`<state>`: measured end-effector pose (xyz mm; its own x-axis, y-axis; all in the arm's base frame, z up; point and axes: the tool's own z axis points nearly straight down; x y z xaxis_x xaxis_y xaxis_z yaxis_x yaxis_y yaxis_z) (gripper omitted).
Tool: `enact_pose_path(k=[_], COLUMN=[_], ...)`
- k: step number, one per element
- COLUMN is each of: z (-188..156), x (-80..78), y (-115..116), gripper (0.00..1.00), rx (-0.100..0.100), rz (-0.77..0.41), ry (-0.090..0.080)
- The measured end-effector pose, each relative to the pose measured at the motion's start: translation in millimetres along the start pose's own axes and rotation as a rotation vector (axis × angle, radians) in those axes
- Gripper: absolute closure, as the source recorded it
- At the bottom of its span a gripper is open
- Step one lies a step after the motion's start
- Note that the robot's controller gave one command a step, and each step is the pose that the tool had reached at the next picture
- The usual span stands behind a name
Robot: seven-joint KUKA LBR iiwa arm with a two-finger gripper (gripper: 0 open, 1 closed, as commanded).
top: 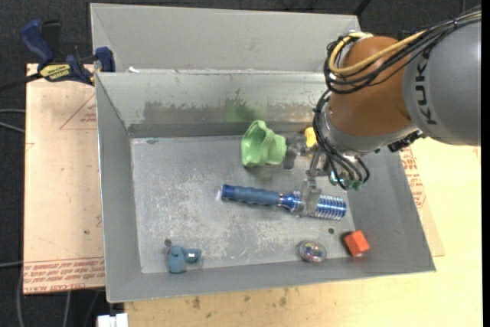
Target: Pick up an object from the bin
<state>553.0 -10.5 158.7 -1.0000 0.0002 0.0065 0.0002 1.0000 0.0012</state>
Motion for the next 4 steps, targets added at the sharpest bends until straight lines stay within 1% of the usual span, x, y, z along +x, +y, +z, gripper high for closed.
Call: enact_pose_path(k=[1, 2, 3, 4], z=[93, 88, -19, -60], x=[-11.3, -13.2, 0.8, 13.1], y=[-3, -3, 35, 32], gripper=[0.0, 1.0, 1.0, 1.0], rx=[0.0, 0.0, 0.0, 0.001], rz=[-0.074, -0.073, -0.111, -0.119], ry=[-0.001, -0.008, -0.014, -0.011])
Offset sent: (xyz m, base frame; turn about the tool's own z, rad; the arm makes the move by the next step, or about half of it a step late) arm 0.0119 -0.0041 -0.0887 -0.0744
